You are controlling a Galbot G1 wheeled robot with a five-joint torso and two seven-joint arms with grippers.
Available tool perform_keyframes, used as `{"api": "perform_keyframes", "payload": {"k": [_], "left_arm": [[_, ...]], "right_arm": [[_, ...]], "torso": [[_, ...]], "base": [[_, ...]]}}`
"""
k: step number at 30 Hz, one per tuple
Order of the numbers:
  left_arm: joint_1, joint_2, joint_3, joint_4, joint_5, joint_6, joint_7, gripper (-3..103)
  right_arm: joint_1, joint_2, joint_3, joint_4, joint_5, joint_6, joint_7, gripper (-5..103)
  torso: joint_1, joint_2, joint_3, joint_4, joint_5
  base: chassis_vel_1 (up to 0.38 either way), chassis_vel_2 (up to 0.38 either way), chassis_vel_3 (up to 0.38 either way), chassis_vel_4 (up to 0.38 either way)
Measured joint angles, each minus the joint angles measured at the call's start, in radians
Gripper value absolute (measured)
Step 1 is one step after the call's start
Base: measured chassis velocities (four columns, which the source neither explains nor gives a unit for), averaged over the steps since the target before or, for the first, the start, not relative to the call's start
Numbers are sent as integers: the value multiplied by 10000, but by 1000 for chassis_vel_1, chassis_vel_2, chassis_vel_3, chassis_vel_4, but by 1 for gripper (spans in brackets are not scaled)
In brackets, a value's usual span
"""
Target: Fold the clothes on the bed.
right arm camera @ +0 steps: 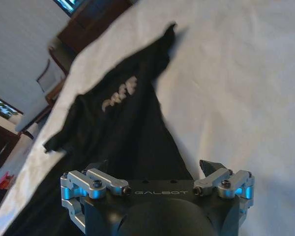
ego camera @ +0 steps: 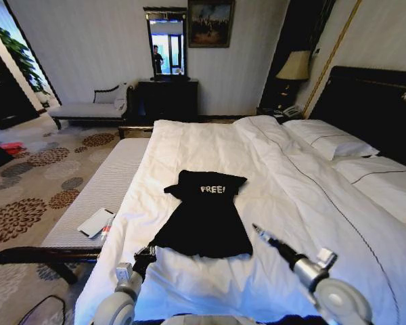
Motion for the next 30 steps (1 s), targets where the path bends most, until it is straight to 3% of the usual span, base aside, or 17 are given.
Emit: {"api": "perform_keyframes", "payload": {"k": [22, 27, 30], "left_arm": [[133, -104, 92, -81, 110, 40, -125, 0], [136, -104, 87, -72, 110, 42, -127, 0], [137, -104, 91, -53, 109, 42, -127, 0]], "right_arm": [[455, 345, -978, -665, -200, -233, 348, 101], [512, 409, -1036, -744, -229, -214, 423, 87], [519, 405, -1052, -777, -235, -188, 424, 71]], "torso": [[0, 0, 0, 1, -1], [0, 0, 0, 0, 0], [0, 0, 0, 0, 0]], "base": [[0, 0, 0, 0], [0, 0, 0, 0], [0, 0, 0, 0]]}}
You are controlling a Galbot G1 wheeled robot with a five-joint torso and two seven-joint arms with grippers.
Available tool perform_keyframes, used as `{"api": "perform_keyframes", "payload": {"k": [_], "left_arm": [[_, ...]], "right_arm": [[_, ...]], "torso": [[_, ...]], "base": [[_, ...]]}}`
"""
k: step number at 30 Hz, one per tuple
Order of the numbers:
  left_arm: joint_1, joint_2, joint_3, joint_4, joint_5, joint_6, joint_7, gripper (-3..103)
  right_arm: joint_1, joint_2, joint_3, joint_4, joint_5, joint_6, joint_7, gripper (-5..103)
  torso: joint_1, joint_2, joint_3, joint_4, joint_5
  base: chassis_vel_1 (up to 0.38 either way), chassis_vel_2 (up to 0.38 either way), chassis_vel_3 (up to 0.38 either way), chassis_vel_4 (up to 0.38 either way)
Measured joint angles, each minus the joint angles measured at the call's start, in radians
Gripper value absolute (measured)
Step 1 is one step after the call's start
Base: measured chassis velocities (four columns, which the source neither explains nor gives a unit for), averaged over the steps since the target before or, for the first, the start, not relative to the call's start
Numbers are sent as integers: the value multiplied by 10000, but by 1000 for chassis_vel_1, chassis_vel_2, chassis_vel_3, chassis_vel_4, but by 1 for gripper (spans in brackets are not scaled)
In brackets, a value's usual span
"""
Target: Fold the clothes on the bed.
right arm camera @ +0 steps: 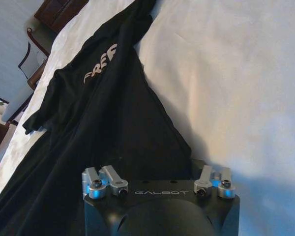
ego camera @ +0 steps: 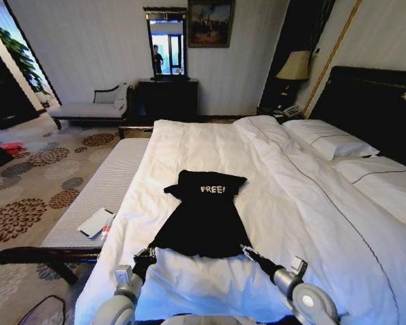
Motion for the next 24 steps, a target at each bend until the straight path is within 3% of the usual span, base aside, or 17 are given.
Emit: {"api": "perform_keyframes", "payload": {"k": [1, 3, 5, 6, 10, 12, 15, 16, 19, 24], "left_arm": [[0, -1, 10, 13, 1, 0, 0, 0], [0, -6, 18, 26, 6, -1, 0, 0], [20, -39, 26, 52, 19, -12, -1, 0], [20, -39, 26, 52, 19, -12, -1, 0], [62, -97, 32, 72, 33, -25, -7, 0], [64, -97, 32, 72, 34, -27, -8, 0], [64, -70, 24, 63, 27, -31, -9, 0], [64, -70, 24, 63, 27, -31, -9, 0], [26, -42, 7, 60, -3, -34, -22, 0], [43, -39, -22, 37, -41, -42, -41, 0]], "right_arm": [[0, -18, -6, -14, -5, 14, 0, 65], [1, -31, -8, -18, -6, 23, 0, 65], [0, -39, -18, -18, -15, 40, -4, 54], [0, -39, -18, -18, -15, 40, -4, 54], [-17, 6, -110, -66, -112, 132, 13, 32], [-25, 16, -121, -69, -131, 145, 15, 32], [-50, 25, -134, -60, -167, 172, 28, 15], [-50, 25, -134, -60, -167, 172, 28, 15], [-88, 38, -111, 13, -187, 198, 51, 2], [-194, 110, -80, 130, -291, 230, 61, 1]], "torso": [[0, 0, 0, 0, 0], [0, 0, 0, 0, 0], [0, 0, 0, 0, 1], [0, 0, 0, 0, 1], [0, 0, 0, 1, 0], [0, 0, 0, 0, 1], [1, 0, 0, 0, 0], [1, 0, 0, 0, 0], [1, 0, 0, 1, 1], [0, 0, 0, 1, 0]], "base": [[0, 0, 0, 0], [0, 0, 0, 0], [0, 0, 0, 0], [0, 0, 0, 0], [0, 0, 0, 0], [0, 0, 0, 0], [0, 0, 0, 0], [0, 0, 0, 0], [0, 0, 0, 0], [0, 0, 0, 0]]}}
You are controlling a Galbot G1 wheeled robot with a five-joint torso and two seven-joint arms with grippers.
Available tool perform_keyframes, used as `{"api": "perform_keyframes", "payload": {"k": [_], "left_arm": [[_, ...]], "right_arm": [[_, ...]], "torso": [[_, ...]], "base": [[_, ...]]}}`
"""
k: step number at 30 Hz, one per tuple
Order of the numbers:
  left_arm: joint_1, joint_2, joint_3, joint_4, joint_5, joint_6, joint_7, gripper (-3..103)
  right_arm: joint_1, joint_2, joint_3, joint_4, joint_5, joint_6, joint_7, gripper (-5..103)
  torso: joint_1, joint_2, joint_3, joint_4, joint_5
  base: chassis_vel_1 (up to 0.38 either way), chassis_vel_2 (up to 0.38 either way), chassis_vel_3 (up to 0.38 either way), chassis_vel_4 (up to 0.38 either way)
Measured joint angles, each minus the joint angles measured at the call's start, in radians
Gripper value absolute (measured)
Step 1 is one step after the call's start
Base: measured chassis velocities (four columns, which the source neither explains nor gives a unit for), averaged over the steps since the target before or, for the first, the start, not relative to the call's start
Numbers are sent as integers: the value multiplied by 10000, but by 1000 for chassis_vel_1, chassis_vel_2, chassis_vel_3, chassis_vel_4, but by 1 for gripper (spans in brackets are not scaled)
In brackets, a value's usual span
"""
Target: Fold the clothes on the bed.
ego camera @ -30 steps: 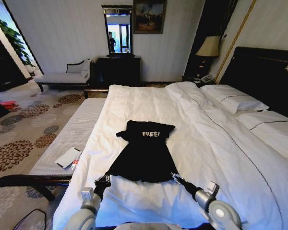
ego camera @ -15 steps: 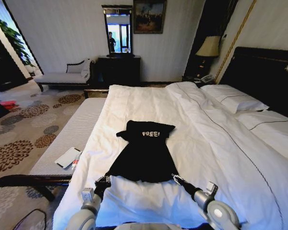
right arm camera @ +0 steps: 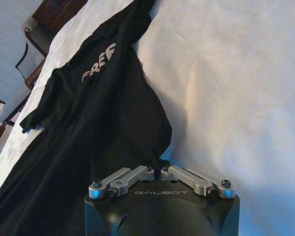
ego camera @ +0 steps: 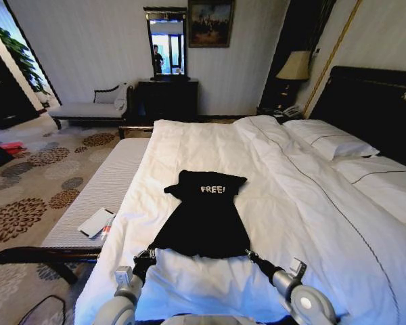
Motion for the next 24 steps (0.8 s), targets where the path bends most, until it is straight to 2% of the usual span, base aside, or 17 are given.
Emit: {"api": "perform_keyframes", "payload": {"k": [15, 24], "left_arm": [[1086, 100, -254, -983, -126, -44, -541, 0], [2581, -111, -781, -1593, 437, -475, -546, 0]], "right_arm": [[-1107, 182, 384, 934, -1323, 374, -52, 1], [-2037, 603, 749, 1562, -2011, 477, -89, 1]], "torso": [[0, 0, -1, -3, -1], [-1, 0, -1, 1, 0]], "base": [[0, 0, 0, 0], [0, 0, 0, 0]]}}
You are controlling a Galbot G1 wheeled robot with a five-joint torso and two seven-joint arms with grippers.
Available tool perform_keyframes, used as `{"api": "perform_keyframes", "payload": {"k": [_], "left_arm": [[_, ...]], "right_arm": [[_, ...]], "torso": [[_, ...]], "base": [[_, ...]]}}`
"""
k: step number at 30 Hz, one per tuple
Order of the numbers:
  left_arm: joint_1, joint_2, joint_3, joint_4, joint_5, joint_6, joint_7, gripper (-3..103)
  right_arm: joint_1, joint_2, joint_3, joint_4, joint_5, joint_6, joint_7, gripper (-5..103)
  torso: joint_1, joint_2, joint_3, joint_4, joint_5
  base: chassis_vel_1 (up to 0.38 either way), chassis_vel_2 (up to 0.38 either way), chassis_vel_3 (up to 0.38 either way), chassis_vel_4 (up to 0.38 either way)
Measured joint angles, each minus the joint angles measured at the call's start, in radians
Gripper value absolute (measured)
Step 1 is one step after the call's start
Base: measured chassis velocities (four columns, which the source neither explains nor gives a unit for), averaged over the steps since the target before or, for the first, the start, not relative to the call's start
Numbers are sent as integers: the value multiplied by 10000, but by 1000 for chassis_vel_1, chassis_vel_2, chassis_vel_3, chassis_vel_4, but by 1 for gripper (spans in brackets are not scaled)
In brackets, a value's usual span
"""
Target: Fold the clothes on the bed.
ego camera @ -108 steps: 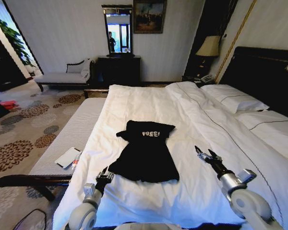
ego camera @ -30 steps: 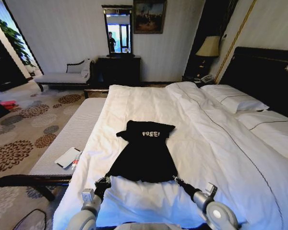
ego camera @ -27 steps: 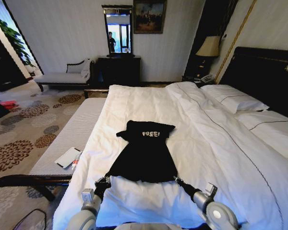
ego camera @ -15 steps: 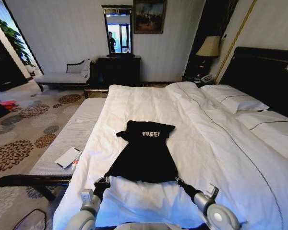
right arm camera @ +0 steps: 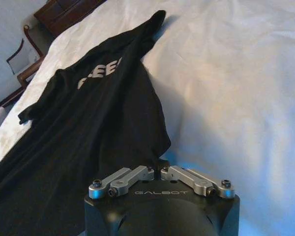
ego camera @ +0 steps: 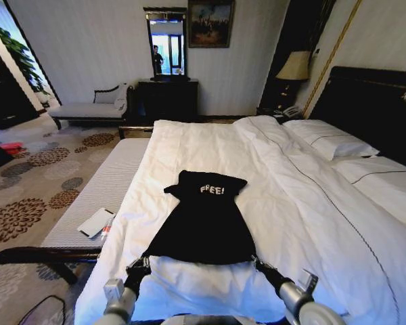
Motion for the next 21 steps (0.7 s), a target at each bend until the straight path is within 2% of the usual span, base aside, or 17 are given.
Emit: {"api": "perform_keyframes", "payload": {"k": [9, 21], "left_arm": [[1237, -40, -439, -535, 411, -715, -4, 0], [2336, -205, -297, -437, 1074, -1503, -168, 0]], "right_arm": [[-1031, 308, 585, 311, -291, 207, -192, 1], [-2048, 923, 437, 457, -1229, 682, -360, 1]], "torso": [[0, 0, 1, -1, 0], [-1, 1, 0, -1, 0]], "base": [[0, 0, 0, 0], [0, 0, 0, 0]]}}
